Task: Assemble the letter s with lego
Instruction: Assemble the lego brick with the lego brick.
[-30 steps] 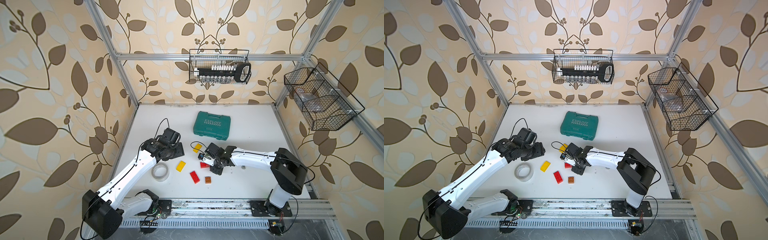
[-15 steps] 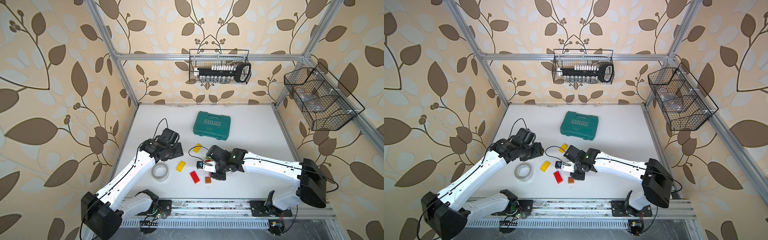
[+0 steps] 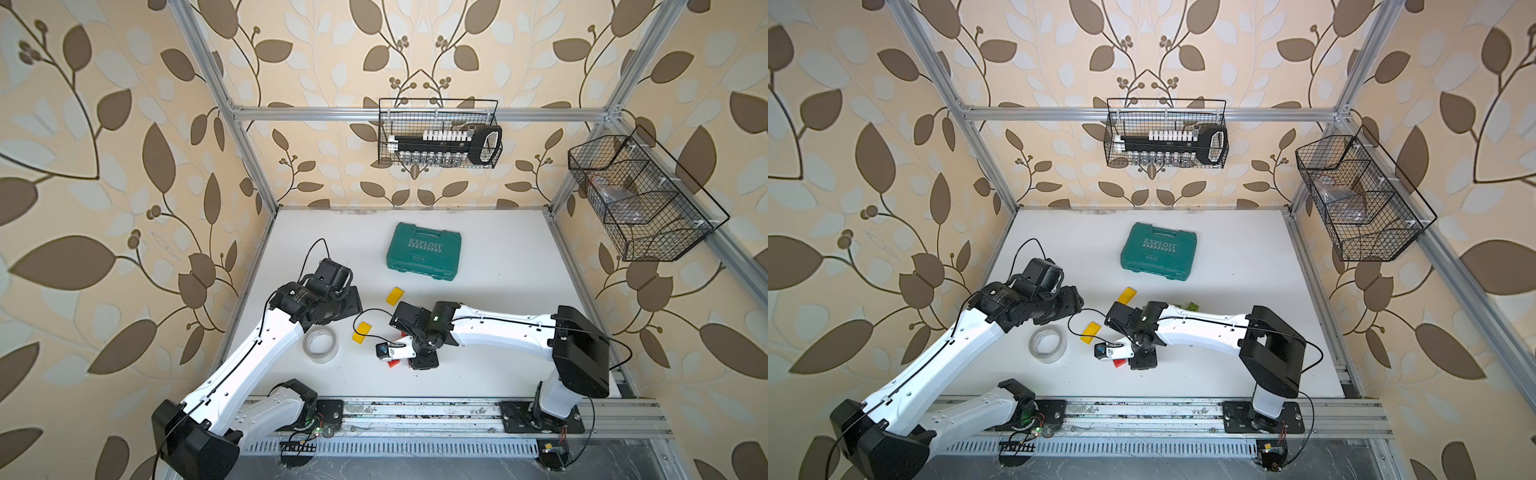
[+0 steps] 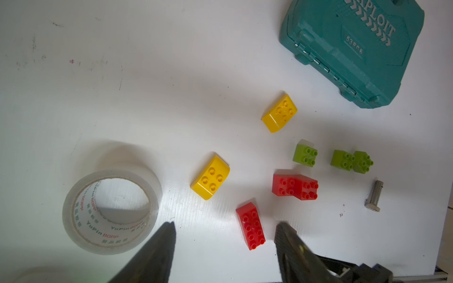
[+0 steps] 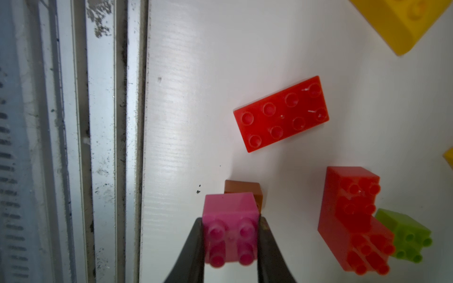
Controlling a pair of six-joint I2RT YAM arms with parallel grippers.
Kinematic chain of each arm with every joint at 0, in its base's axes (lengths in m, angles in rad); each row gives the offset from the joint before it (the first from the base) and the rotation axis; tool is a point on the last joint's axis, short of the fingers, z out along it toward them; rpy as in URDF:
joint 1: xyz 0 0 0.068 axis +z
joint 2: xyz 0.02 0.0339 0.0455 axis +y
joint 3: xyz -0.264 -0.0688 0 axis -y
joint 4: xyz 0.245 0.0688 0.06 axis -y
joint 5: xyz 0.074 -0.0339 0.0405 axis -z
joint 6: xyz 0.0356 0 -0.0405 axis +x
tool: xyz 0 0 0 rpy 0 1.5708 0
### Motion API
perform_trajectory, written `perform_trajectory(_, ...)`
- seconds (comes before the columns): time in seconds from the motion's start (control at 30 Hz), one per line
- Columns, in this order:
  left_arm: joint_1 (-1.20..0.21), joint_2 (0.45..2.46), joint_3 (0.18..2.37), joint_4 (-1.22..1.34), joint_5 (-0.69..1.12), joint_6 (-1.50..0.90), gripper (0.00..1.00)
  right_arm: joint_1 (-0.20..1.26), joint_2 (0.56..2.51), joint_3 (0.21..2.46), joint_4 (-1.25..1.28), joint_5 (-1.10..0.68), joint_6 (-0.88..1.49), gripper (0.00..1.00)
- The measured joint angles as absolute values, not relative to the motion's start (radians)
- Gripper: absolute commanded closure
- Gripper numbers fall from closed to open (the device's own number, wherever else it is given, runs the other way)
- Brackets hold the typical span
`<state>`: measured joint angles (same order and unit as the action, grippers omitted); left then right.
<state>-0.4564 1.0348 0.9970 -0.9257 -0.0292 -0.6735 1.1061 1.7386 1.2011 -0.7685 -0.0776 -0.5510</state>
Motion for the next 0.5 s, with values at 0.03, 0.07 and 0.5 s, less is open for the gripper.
perform_trajectory(0.03,-0.456,1.034,0.997,-0.927,-0.029,-0.674,0.32,1.106,1.745,1.203,-0.769,-0.077,-0.552,0.92)
perform_trajectory(0.07,-0.456,1.033,0.997,-0.929,-0.03,-0.673,0.32,1.106,1.752,1.205,-0.769,-0.075,-0.552,0.92)
perform_trajectory(0.5,-0.443,1.022,0.997,-0.949,-0.031,-0.672,0.32,1.106,1.773,1.232,-0.752,-0.033,-0.508,0.9)
